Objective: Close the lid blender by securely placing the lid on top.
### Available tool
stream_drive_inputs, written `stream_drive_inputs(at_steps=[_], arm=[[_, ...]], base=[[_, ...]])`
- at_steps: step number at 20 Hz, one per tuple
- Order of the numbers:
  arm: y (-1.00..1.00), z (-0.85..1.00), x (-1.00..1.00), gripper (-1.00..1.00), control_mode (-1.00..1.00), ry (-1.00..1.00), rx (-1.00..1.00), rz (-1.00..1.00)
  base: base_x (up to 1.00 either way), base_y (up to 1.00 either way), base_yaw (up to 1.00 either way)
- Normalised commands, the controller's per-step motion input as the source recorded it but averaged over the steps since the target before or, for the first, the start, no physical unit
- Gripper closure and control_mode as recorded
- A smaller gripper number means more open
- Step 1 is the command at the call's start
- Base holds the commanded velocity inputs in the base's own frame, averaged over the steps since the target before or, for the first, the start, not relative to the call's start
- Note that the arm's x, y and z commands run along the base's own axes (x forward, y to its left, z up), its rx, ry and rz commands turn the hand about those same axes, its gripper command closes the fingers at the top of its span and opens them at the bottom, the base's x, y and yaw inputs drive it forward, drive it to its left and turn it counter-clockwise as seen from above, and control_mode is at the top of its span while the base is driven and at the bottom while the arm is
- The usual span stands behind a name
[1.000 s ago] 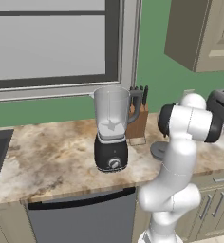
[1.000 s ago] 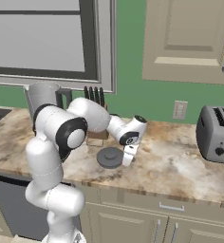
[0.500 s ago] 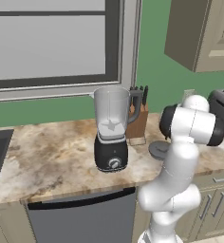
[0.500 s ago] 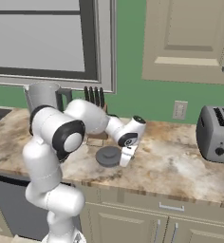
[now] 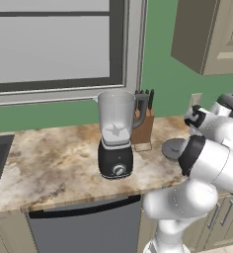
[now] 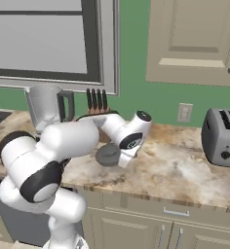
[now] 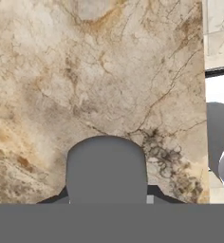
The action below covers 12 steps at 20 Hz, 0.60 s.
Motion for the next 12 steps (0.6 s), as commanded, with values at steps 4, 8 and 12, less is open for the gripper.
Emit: stream_drive_inputs(at_steps=[4, 8, 12], arm=[[0.08, 0.17, -0.83, 1.00, -1.00, -0.22, 0.06, -0.03], [0.02, 0.84, -0.71, 1.00, -1.00, -0.22, 0.06, -0.10], [0.04, 0.99, -0.68, 1.00, -1.00, -0.20, 0.03, -0.14]], base=[[0.00, 0.00, 0.00], [0.00, 0.00, 0.00], [0.00, 0.00, 0.00]])
